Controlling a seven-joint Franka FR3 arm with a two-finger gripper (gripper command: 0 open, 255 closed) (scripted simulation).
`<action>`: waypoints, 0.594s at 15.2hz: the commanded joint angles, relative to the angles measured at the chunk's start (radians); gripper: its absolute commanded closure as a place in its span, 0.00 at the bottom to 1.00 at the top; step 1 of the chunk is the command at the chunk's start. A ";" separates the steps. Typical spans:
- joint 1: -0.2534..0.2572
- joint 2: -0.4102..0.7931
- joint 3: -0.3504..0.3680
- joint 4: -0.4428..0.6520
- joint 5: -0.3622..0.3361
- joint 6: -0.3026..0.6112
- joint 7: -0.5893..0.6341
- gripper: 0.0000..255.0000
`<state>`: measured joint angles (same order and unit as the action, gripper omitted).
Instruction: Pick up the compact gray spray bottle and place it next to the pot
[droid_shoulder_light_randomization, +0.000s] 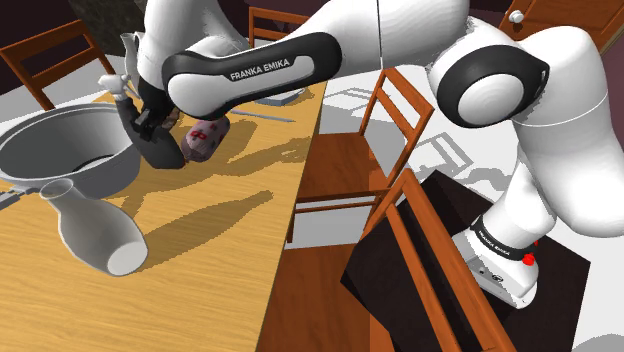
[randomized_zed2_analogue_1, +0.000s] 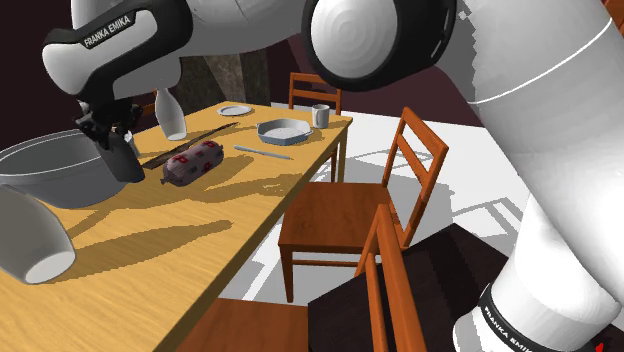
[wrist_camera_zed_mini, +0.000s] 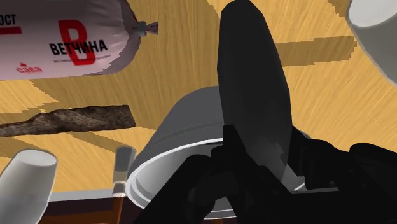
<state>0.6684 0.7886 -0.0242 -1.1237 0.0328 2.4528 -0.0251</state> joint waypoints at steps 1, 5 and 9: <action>0.000 0.012 0.000 -0.007 0.000 0.020 0.000 1.00; 0.000 0.030 0.001 -0.031 0.001 0.061 -0.001 1.00; 0.000 0.051 0.002 -0.049 0.002 0.101 -0.002 1.00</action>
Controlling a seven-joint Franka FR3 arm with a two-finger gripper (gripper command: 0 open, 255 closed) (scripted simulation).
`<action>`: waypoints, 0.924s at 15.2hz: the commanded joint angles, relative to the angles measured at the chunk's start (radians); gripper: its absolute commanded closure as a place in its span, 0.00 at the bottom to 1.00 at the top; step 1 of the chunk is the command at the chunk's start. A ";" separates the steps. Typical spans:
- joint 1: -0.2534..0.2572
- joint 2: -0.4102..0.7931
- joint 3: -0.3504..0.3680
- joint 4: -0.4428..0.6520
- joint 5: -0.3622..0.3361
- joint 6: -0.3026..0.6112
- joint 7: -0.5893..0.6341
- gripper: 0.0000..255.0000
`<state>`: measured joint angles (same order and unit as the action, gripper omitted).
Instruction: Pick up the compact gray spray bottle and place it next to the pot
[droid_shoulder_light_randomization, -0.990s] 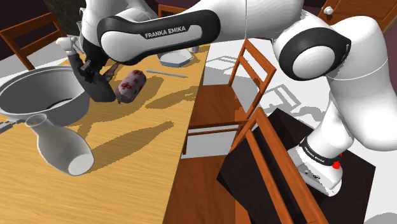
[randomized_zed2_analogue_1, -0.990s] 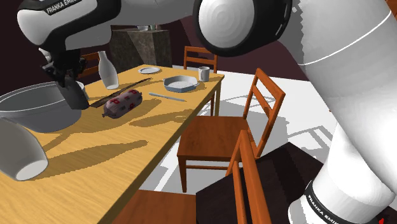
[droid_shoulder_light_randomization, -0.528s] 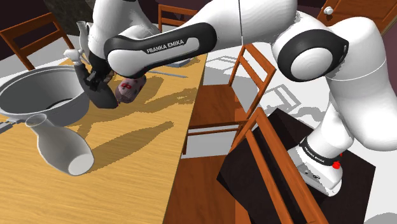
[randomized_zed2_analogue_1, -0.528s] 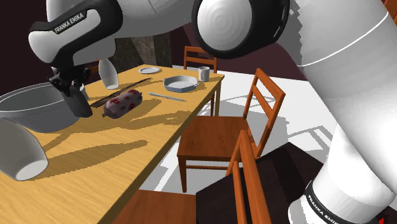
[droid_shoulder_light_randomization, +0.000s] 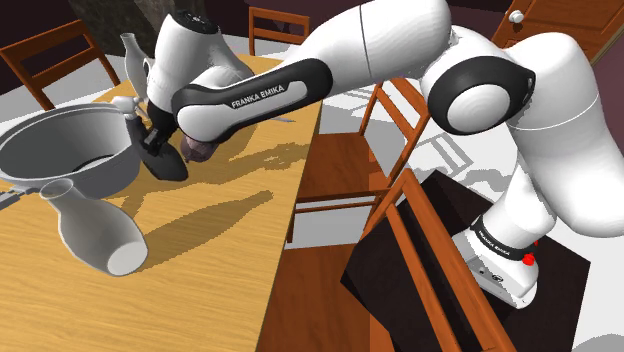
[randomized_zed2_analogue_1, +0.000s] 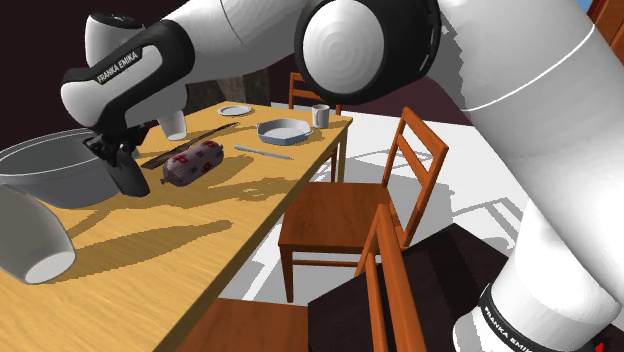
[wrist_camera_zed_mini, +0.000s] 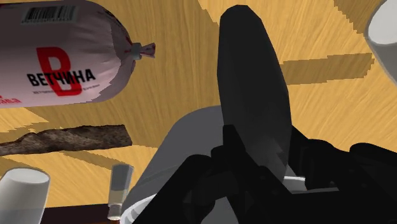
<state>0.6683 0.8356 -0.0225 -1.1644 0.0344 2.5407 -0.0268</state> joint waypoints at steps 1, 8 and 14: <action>0.000 0.010 0.000 -0.011 0.000 0.022 0.000 1.00; -0.001 0.052 0.002 -0.027 0.002 0.079 -0.002 1.00; -0.001 0.052 0.002 -0.027 0.002 0.079 -0.002 1.00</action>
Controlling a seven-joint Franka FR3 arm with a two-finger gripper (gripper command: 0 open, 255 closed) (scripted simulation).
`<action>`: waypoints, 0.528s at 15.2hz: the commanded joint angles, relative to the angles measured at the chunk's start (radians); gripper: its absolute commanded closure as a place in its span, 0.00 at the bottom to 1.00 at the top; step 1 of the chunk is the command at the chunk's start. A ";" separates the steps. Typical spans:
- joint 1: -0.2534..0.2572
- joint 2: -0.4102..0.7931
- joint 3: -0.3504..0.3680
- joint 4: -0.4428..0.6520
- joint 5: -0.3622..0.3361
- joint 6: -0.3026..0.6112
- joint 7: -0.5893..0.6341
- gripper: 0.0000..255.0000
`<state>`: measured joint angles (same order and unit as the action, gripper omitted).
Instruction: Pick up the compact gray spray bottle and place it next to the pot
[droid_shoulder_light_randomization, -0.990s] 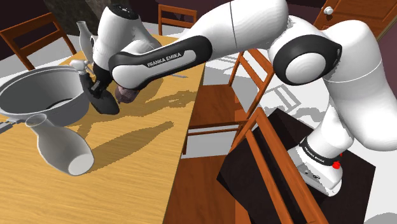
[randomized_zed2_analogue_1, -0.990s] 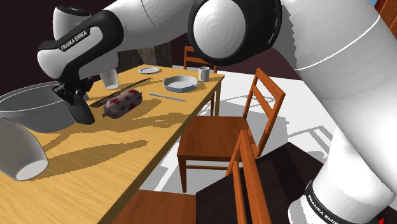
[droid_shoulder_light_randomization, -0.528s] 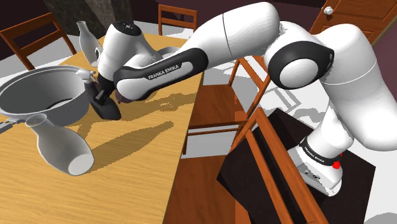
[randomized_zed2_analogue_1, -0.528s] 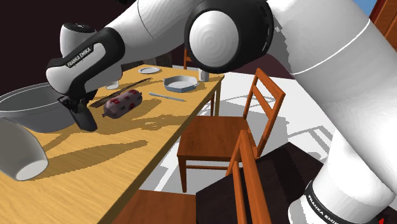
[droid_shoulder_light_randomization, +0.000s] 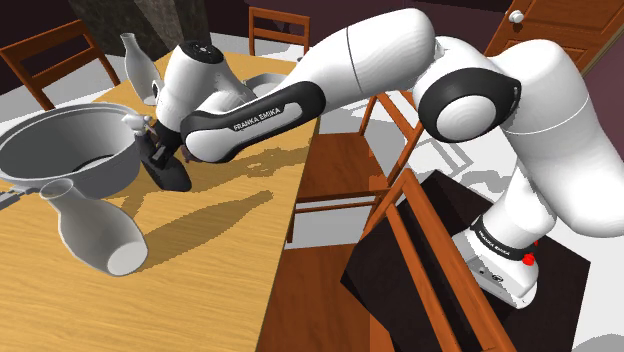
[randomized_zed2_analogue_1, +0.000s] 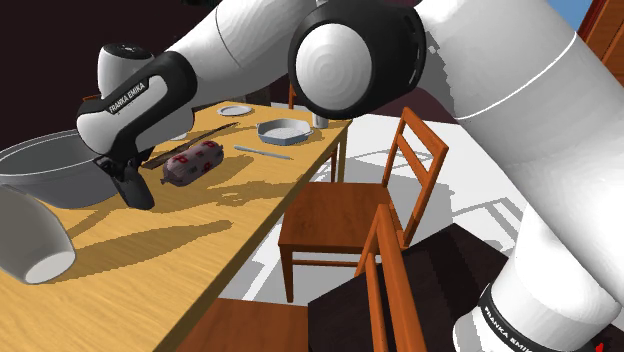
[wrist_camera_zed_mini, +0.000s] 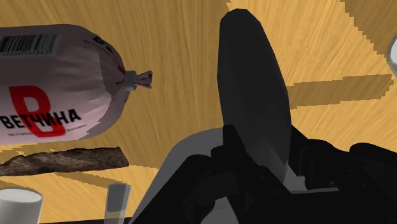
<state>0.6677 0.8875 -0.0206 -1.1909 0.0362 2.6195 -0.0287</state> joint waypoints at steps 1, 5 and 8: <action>0.000 0.000 0.000 0.000 0.000 0.000 0.000 1.00; 0.000 0.000 0.000 0.000 0.000 0.001 0.000 0.00; 0.001 -0.044 0.000 -0.049 0.000 0.005 0.000 0.00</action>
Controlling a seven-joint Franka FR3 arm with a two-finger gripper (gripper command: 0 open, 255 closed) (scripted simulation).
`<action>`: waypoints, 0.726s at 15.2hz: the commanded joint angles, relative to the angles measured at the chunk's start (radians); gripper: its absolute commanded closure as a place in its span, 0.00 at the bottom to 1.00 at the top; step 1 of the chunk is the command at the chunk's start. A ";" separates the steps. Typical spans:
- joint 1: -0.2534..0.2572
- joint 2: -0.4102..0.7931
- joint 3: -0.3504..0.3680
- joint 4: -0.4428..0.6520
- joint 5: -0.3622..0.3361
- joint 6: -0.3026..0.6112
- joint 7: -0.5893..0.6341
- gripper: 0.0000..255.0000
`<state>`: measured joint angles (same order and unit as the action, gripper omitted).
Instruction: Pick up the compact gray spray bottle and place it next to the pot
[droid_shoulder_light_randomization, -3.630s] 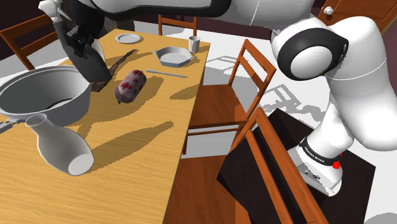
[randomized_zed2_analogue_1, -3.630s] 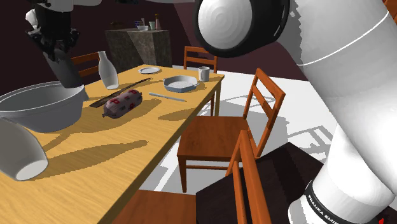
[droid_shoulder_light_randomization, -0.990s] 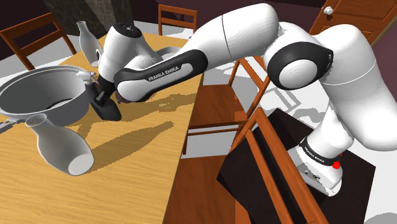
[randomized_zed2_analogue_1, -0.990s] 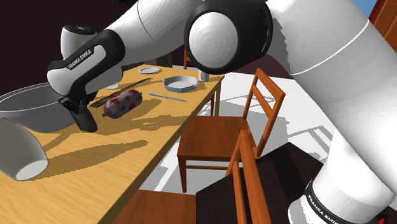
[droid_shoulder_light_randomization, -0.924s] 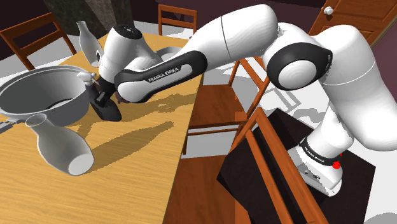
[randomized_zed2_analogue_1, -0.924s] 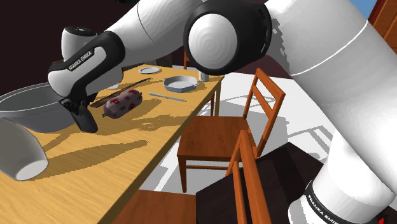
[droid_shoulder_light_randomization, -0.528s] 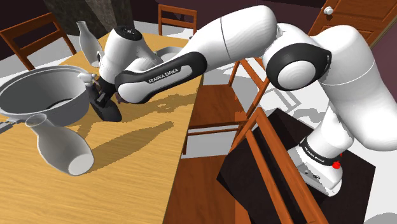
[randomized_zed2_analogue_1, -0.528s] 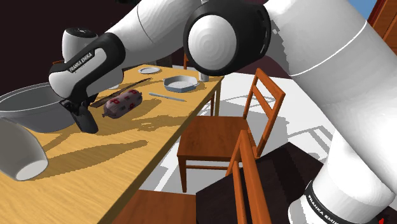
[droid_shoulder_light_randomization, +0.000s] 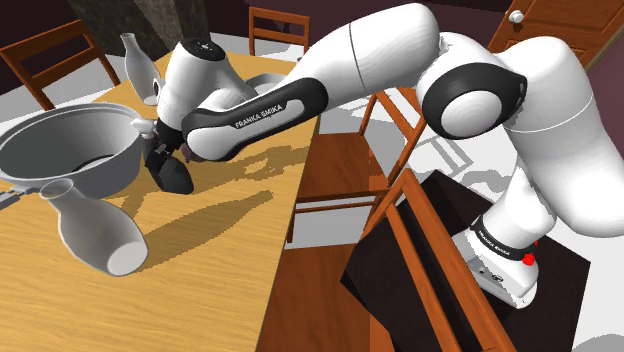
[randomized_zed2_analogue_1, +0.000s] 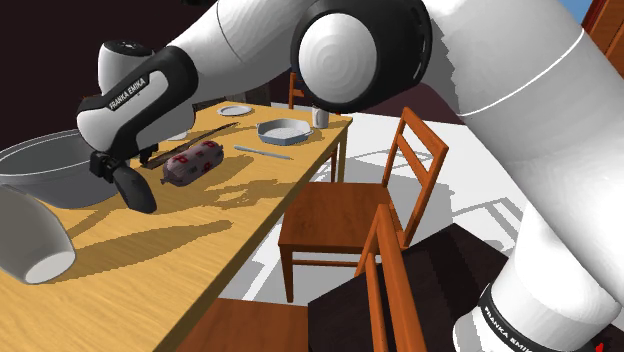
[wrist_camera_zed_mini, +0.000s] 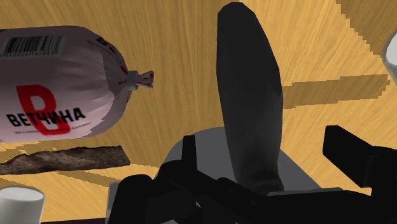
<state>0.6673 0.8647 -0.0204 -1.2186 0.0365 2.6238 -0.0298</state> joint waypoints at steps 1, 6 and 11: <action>0.002 -0.064 -0.001 -0.066 0.000 0.003 0.000 0.00; 0.003 -0.136 -0.002 -0.137 -0.001 0.002 0.000 0.00; 0.003 -0.136 -0.002 -0.137 -0.001 0.002 0.000 0.00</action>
